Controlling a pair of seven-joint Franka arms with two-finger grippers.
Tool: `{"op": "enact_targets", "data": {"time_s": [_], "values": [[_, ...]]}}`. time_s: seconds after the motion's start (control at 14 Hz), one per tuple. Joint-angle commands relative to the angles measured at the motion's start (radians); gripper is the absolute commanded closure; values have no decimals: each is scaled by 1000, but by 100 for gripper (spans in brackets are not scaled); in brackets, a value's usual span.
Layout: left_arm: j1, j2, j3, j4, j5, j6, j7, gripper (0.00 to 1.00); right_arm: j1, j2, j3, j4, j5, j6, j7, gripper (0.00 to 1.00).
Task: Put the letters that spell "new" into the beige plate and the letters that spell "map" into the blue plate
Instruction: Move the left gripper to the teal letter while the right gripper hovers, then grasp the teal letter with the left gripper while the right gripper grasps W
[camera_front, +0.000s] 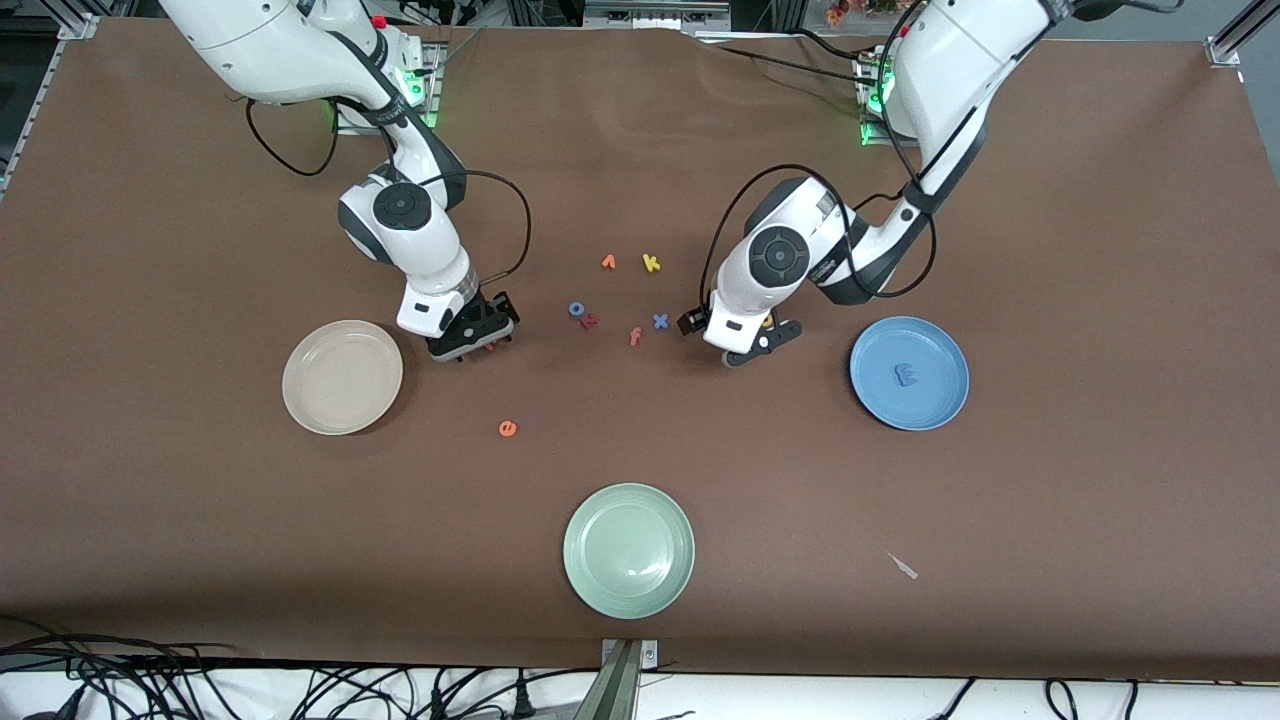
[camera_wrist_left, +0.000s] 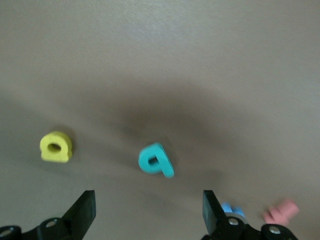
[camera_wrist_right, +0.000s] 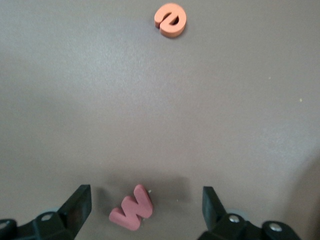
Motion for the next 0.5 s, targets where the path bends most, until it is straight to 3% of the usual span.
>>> {"op": "enact_targets", "data": {"time_s": [0.0, 0.07, 0.21, 0.43], "values": [[-6, 30, 3, 12, 128, 15, -97, 20, -2, -26, 1, -50, -16, 5, 26, 2], [-5, 32, 1, 15, 142, 15, -100, 34, -2, -26, 1, -57, -16, 5, 26, 2], [-5, 30, 1, 18, 146, 15, -100, 47, -2, -29, 1, -60, -16, 5, 36, 5], [-6, 35, 1, 17, 146, 30, -100, 54, -2, -27, 1, -61, -16, 5, 41, 20]]}}
